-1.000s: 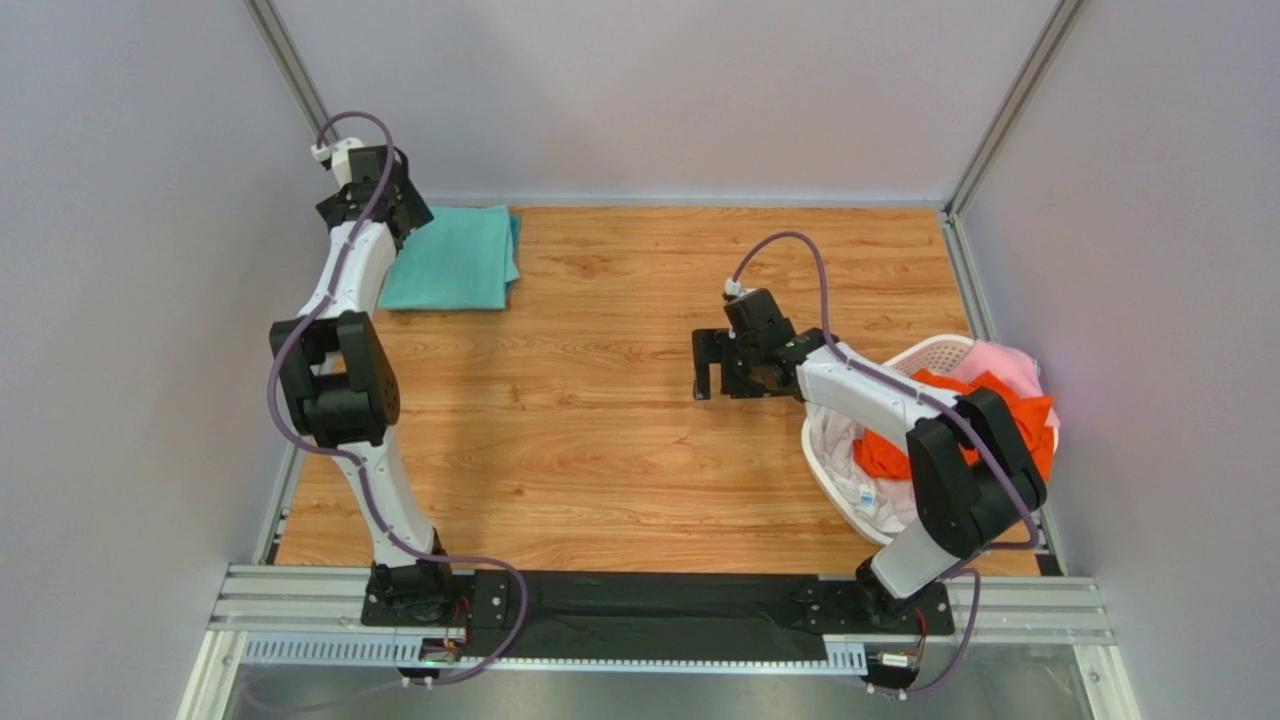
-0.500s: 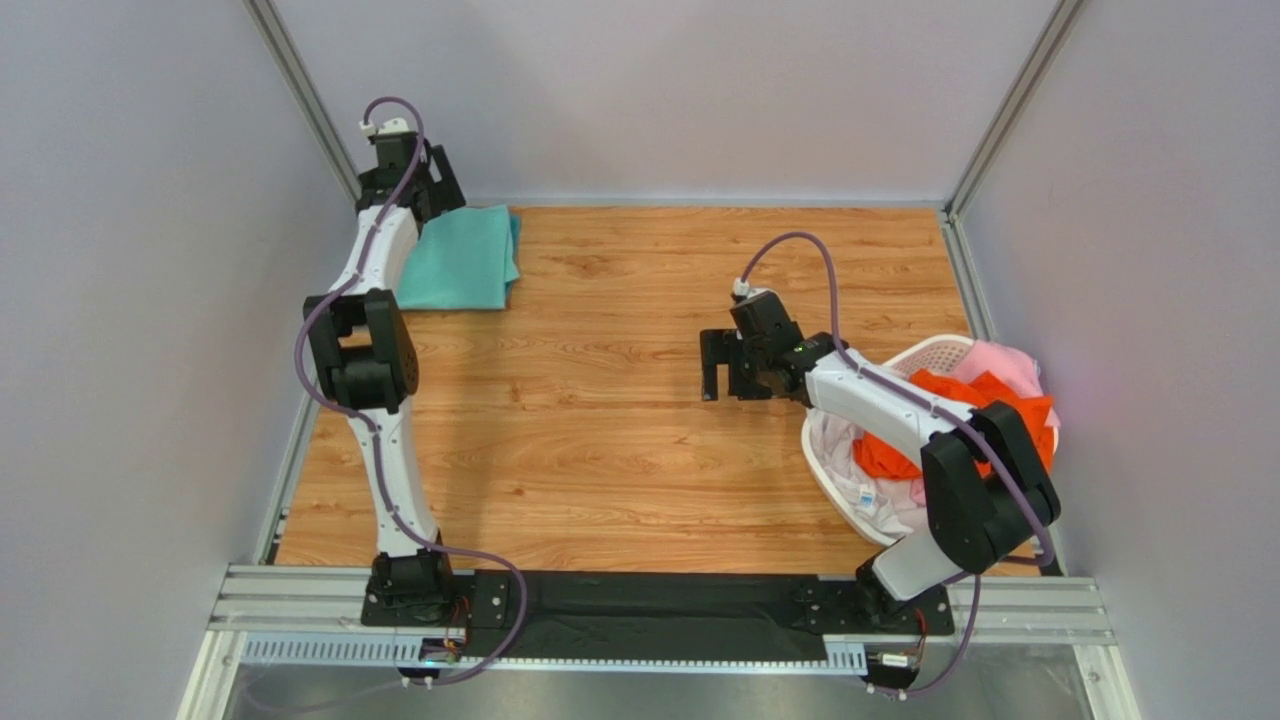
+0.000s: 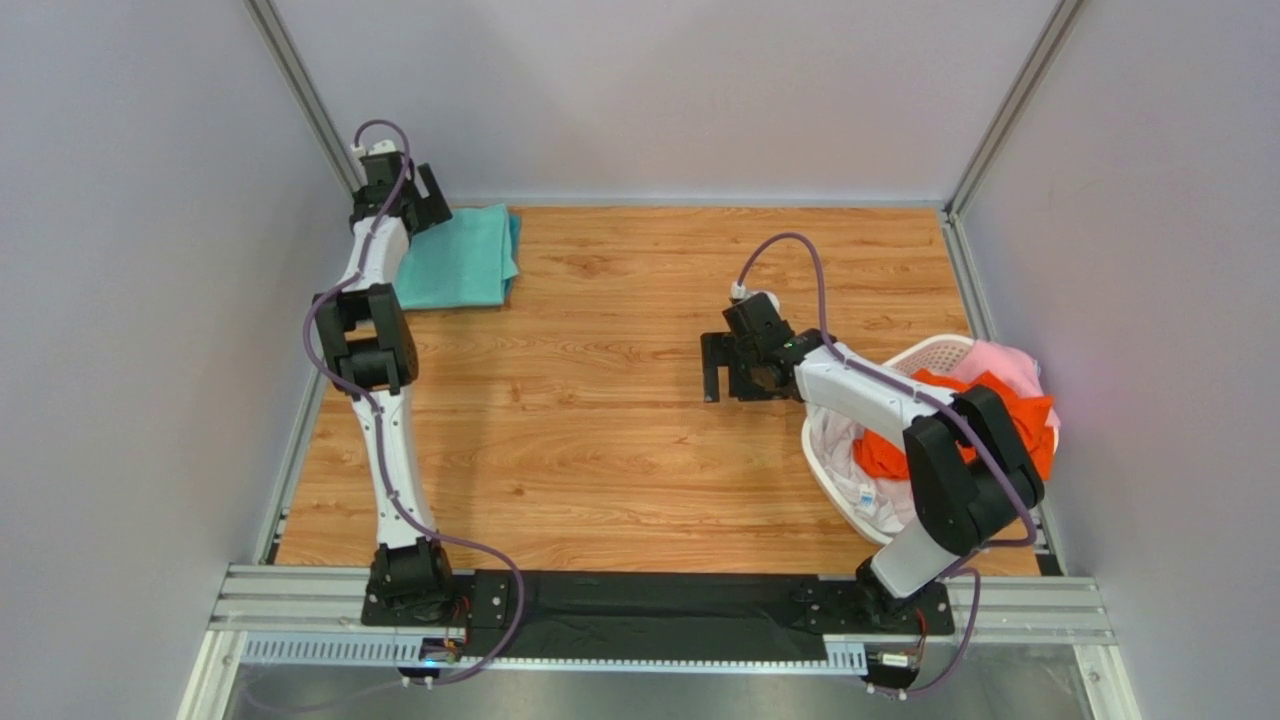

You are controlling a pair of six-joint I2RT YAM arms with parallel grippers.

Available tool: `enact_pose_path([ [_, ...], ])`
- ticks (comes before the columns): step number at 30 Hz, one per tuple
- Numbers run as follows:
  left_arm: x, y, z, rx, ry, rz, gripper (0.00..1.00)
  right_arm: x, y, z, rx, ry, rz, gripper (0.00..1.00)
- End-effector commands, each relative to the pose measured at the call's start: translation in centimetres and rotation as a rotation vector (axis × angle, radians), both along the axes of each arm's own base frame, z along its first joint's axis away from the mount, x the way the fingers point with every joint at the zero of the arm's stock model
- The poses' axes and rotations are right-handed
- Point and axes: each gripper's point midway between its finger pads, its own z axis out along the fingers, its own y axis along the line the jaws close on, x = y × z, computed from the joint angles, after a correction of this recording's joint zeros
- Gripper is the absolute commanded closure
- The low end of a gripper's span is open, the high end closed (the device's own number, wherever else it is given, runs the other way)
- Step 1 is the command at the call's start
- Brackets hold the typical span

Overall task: Fold and stack the t-shirts
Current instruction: Neatly place the folded tshirt to the corner, then reset both grippers

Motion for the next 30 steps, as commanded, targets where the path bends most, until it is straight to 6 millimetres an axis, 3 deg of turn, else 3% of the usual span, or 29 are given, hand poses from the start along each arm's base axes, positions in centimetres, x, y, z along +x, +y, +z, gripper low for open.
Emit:
enact_pose_path([
  [1,1.7,0.1,1.5,0.022,-0.074,-0.038,0.00,1.5,0.1,1.0,-0.026,-0.046,-0.007,0.00],
  [11,1.3,0.2,1.3,-0.054,-0.059,-0.042,0.00,2.0,0.4,1.0,-0.023,-0.044,-0.003,0.00],
  [12,1.1,-0.1,2.7,-0.062,-0.075,-0.048,0.00,2.0,0.5,1.2,-0.019,-0.049,-0.003,0.00],
  [14,0.7,-0.9,3.7,-0.087,-0.083,-0.057,0.00,2.0,0.6,1.8,-0.005,-0.060,0.002,0.00],
  [15,0.6,-1.2,6.2,-0.080,-0.123,-0.059,0.00,2.0,0.7,2.3,0.006,-0.072,0.003,0.00],
  [17,0.1,-2.4,7.9,-0.062,-0.134,-0.064,0.00,2.0,0.7,3.0,0.019,-0.091,0.003,0.00],
  [18,-0.4,-3.3,10.4,-0.053,-0.163,-0.077,0.00,1.9,0.7,3.6,0.030,-0.104,0.001,0.00],
  [19,-0.6,-4.6,11.4,-0.037,-0.167,-0.084,0.00,1.8,0.6,4.0,0.036,-0.112,-0.003,0.00],
  [21,-2.1,-5.6,14.4,-0.006,-0.183,-0.072,0.00,1.5,0.5,4.9,0.057,-0.139,-0.012,0.00],
  [23,-3.5,-7.6,15.3,-0.002,-0.174,-0.074,0.00,1.3,0.3,5.5,0.071,-0.157,-0.020,0.00],
  [24,-4.9,-8.3,17.9,-0.003,-0.200,-0.074,0.00,1.1,0.2,5.5,0.073,-0.160,-0.024,0.00],
  [25,-6.0,-9.7,17.3,-0.023,-0.175,-0.077,0.00,0.9,0.2,6.2,0.093,-0.174,-0.034,0.00],
  [26,-7.8,-10.3,19.8,-0.037,-0.201,-0.074,0.00,0.6,0.2,6.3,0.103,-0.175,-0.038,0.00],
  [27,-8.8,-11.1,20.2,-0.060,-0.200,-0.073,0.00,0.5,0.2,6.5,0.114,-0.184,-0.042,0.00],
  [28,-10.2,-12.1,18.9,-0.107,-0.162,-0.090,0.00,0.1,0.0,6.9,0.130,-0.190,-0.049,0.00],
  [29,-12.3,-14.2,20.9,-0.121,-0.184,-0.126,0.00,-0.1,0.0,7.0,0.141,-0.194,-0.051,0.00],
  [30,-13.7,-14.9,21.0,-0.133,-0.174,-0.124,0.00,-0.4,-0.2,7.1,0.152,-0.197,-0.062,0.00],
])
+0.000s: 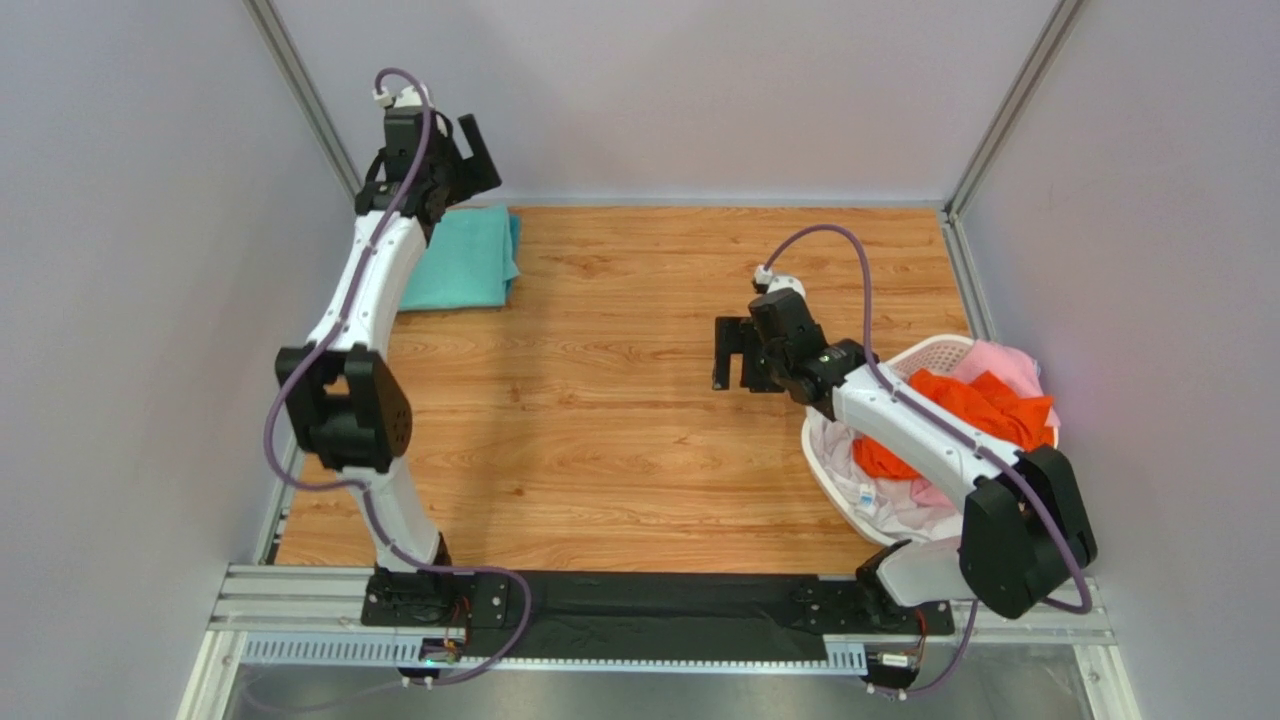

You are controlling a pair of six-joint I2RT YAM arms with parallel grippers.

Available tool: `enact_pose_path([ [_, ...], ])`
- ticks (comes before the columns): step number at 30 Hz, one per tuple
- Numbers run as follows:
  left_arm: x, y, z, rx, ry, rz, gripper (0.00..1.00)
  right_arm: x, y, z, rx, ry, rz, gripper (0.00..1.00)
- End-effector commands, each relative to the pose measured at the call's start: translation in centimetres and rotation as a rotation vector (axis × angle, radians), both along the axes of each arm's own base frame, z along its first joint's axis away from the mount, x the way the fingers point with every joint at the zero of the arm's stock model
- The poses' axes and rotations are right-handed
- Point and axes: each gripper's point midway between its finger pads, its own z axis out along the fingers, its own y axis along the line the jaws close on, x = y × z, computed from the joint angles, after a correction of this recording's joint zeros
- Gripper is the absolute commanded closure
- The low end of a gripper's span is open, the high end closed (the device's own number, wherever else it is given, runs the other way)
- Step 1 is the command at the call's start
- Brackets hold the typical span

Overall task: Fold and stack the t-shirts
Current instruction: Reset both grippers

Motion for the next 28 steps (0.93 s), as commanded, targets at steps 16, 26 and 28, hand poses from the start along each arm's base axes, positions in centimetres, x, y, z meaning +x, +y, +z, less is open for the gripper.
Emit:
enact_pose_path([
  [16,-32.3,-6.7,-11.2,-0.036,0.242,0.010,0.00,-3.2,-2.9,1.9,0.127,-0.165,-0.129,0.00],
  [26,-34.0,-3.7,-10.5,-0.001,0.178,0.102,0.00,-3.4,-3.1,1.7,0.154,-0.190,-0.149,0.00],
  [28,-34.2,-3.3,-10.3,0.003,0.165,0.111,0.00,-3.4,-3.3,1.7,0.152,-0.200,-0.154,0.00],
])
